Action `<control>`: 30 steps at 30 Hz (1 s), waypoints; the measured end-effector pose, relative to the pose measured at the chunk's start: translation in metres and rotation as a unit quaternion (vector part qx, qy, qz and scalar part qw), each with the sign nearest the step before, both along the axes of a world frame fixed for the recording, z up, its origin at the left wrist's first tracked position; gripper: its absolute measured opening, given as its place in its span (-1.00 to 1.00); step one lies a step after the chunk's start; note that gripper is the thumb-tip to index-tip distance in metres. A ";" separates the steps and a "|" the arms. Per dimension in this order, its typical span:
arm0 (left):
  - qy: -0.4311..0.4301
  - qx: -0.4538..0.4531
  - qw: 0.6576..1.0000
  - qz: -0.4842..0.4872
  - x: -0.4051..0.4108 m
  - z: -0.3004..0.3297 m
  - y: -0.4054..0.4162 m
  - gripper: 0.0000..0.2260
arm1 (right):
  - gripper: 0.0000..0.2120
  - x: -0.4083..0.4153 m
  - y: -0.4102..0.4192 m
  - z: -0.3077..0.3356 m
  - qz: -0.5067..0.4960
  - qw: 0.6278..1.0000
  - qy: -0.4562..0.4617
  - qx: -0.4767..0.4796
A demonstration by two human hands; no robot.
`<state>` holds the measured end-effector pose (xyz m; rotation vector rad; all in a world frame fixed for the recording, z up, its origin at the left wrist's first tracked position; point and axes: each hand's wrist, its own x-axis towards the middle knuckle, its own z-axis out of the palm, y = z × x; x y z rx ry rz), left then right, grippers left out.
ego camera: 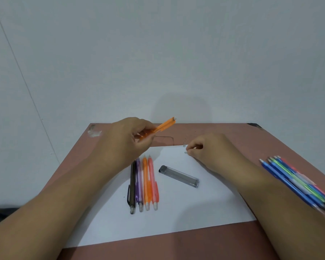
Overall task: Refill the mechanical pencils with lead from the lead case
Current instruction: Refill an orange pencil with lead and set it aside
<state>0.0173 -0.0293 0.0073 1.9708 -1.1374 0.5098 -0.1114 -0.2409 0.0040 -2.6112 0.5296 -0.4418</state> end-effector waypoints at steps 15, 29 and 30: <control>-0.003 0.031 0.999 0.010 0.008 -0.004 0.001 -0.86 | -0.87 -0.011 0.025 0.021 0.032 0.967 -0.246 0.062; -0.026 0.035 0.999 -0.009 0.006 -0.003 -0.001 -0.90 | -0.88 -0.013 0.033 0.024 0.058 0.954 -0.283 0.084; -0.026 0.036 0.999 -0.008 0.006 -0.003 -0.001 -0.90 | -0.87 -0.013 0.033 0.024 0.059 0.954 -0.282 0.084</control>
